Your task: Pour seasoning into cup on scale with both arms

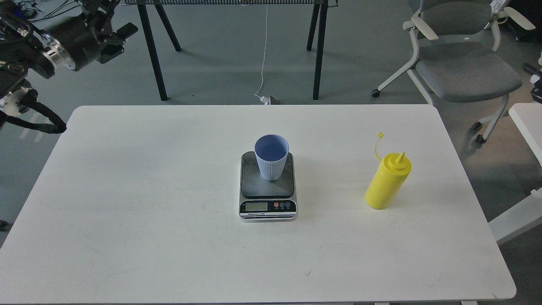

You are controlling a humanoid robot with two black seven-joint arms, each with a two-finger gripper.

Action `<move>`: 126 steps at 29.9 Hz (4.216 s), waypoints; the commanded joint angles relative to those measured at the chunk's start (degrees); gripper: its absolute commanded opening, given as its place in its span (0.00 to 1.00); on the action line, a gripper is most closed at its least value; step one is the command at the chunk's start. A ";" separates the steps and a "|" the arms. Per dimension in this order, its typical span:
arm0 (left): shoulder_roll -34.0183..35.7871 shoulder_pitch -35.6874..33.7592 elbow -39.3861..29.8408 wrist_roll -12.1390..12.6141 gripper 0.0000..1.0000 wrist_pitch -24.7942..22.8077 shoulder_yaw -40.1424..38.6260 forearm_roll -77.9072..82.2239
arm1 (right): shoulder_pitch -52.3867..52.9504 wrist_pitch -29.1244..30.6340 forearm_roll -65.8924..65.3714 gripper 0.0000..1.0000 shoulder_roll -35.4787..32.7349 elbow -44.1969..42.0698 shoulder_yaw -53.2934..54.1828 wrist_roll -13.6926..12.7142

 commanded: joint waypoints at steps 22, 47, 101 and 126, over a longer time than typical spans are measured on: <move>0.56 1.96 0.01 0.00 0.99 0.00 0.28 0.28 | -27.96 0.00 -6.04 0.99 16.94 -0.41 0.58 0.53; 0.73 2.84 0.01 0.00 0.99 0.00 0.45 0.54 | -18.46 0.00 -14.74 0.99 30.39 -6.75 0.40 -0.96; 1.17 4.95 0.01 0.00 0.99 0.00 0.37 0.45 | -8.79 0.00 -21.15 0.96 44.90 -20.72 -0.47 -3.34; 1.26 5.74 0.01 0.00 0.99 0.00 0.37 0.37 | -4.24 0.00 -22.83 0.21 37.62 -18.62 4.71 -3.34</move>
